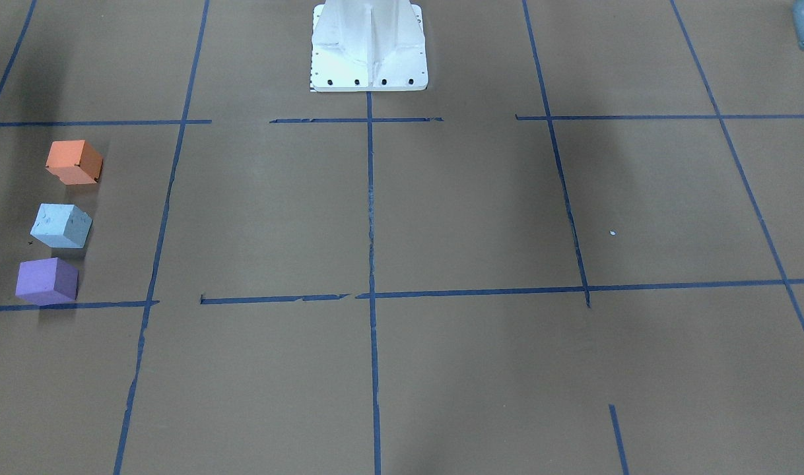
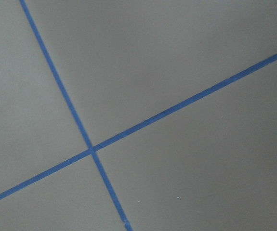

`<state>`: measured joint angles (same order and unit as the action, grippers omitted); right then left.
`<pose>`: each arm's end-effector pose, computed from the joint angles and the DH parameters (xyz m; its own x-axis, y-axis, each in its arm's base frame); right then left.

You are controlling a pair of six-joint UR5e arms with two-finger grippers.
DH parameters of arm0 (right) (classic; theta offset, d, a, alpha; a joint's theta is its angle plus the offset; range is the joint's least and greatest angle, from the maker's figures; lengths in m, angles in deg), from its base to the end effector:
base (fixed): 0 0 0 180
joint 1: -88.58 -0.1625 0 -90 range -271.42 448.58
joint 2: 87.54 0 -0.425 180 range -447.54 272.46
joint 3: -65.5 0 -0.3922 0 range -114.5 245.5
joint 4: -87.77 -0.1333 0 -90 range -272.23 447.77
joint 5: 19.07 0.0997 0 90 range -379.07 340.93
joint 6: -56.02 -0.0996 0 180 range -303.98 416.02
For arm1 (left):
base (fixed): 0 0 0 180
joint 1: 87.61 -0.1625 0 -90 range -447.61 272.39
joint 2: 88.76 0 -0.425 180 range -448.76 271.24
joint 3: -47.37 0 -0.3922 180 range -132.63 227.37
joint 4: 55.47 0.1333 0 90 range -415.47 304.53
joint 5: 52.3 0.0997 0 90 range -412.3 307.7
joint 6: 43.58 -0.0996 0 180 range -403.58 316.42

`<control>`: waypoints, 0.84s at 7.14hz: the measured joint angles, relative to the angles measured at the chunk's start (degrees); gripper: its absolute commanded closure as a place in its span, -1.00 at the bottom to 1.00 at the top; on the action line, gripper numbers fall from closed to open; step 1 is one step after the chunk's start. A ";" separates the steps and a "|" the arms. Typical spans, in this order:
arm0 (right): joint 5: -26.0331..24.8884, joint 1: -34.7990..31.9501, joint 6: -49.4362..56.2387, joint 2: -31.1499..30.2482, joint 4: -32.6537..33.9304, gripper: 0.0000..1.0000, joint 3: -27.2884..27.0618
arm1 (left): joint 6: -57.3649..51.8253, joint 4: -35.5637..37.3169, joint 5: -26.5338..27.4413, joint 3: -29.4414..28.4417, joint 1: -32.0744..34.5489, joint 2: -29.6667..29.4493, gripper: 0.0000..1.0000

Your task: Place blue block between orange and purple blocks

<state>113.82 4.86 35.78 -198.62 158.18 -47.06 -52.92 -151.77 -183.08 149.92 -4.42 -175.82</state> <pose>0.0259 -0.3635 0.5812 0.6935 0.0175 0.7202 -0.1469 0.9821 0.1176 -0.0107 -0.4861 0.5667 0.7025 0.4190 -0.5753 -0.2311 0.8988 0.3724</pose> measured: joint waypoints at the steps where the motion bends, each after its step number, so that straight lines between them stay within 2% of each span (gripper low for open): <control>1: 1.16 -3.70 6.25 -1.81 1.13 -1.00 0.67 | -1.48 0.92 -2.27 -2.47 2.32 0.03 -1.00; 3: 1.70 -6.90 14.87 -1.08 8.63 -1.00 0.96 | -2.60 6.42 -6.46 -3.44 6.23 0.07 -1.00; 6: 1.68 -6.69 23.91 2.85 21.68 -1.00 -0.24 | -2.50 11.07 -7.58 -2.40 7.23 0.22 -1.00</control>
<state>115.50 -1.83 59.69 -195.77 179.86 -47.30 -55.42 -140.70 -190.67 147.53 2.81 -175.61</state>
